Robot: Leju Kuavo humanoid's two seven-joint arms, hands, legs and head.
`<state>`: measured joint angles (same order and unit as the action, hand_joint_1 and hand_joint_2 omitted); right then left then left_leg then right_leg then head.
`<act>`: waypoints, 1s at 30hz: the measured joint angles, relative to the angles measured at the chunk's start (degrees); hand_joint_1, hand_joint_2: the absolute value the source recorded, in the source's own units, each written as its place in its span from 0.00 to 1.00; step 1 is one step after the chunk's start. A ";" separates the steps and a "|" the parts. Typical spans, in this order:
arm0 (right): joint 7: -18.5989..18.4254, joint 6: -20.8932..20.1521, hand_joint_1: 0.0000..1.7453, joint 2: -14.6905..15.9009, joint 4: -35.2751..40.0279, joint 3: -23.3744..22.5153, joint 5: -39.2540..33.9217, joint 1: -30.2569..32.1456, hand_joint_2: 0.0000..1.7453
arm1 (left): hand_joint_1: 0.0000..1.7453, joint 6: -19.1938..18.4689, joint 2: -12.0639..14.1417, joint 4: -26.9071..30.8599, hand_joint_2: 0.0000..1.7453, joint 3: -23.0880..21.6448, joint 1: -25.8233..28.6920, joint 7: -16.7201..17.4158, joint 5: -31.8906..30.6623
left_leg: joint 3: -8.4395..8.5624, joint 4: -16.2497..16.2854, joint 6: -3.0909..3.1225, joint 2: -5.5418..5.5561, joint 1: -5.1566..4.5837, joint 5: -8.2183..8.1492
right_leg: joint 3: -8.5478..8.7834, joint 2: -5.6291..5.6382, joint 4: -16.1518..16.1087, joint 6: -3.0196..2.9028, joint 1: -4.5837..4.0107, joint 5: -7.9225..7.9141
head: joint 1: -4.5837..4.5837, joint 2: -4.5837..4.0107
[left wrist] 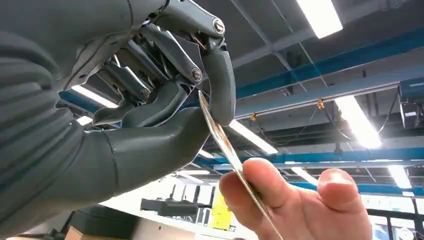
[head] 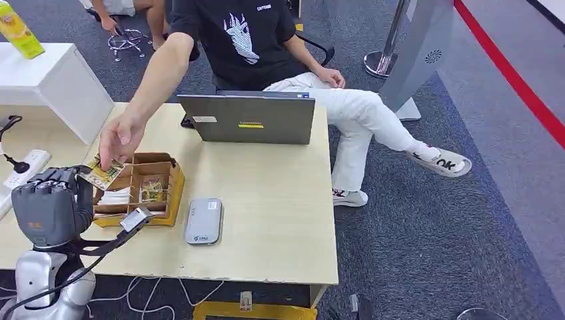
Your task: Pass the card to the sensor for recognition and then transmit it.
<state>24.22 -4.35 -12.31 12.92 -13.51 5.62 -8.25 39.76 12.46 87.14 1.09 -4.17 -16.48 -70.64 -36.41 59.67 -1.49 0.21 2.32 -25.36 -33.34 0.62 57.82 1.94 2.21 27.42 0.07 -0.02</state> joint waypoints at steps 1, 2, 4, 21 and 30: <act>0.00 0.00 0.00 0.00 0.00 0.02 0.02 0.00 1.00 | 1.00 0.00 0.00 0.00 1.00 0.00 0.03 0.00 0.00 | 0.00 0.00 0.00 0.00 0.00 0.00 | 0.00 0.00 0.00 0.00 0.00 0.00 | 0.00 0.00; 0.00 0.00 0.00 0.00 0.00 0.00 0.04 0.00 1.00 | 1.00 0.00 0.00 0.00 1.00 0.00 0.05 0.00 0.00 | 0.00 0.00 0.00 0.00 0.00 0.00 | 0.00 0.00 0.00 0.00 0.00 0.00 | 0.00 0.00; 0.00 0.00 0.00 0.00 0.00 0.00 0.07 0.00 1.00 | 0.00 0.00 0.00 0.00 1.00 0.00 0.07 0.00 0.00 | 0.00 0.00 0.00 0.00 0.00 0.00 | 0.00 0.00 0.00 0.00 0.00 0.00 | 0.00 0.00; 0.37 0.17 0.00 0.00 0.00 -1.29 0.59 0.05 1.00 | 0.00 0.00 -2.41 5.29 1.00 0.96 3.32 -4.87 1.73 | -0.01 0.00 0.00 0.00 0.00 -0.01 | 0.00 -0.01 0.00 0.00 0.00 0.00 | 0.00 0.00; 0.44 0.17 0.00 0.00 0.00 -1.44 0.61 0.06 1.00 | 0.00 0.00 -3.69 7.29 1.00 1.74 4.30 -6.52 1.79 | -0.01 0.00 0.00 0.00 0.00 0.00 | 0.02 -0.01 0.00 0.00 0.00 0.00 | -0.02 0.00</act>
<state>24.65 -4.17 -12.31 12.92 -14.95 6.23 -8.19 39.76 8.77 94.44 2.84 0.13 -23.00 -68.85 -36.42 59.67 -1.48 0.21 2.32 -25.36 -33.32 0.62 57.82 1.94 2.21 27.42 0.04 -0.02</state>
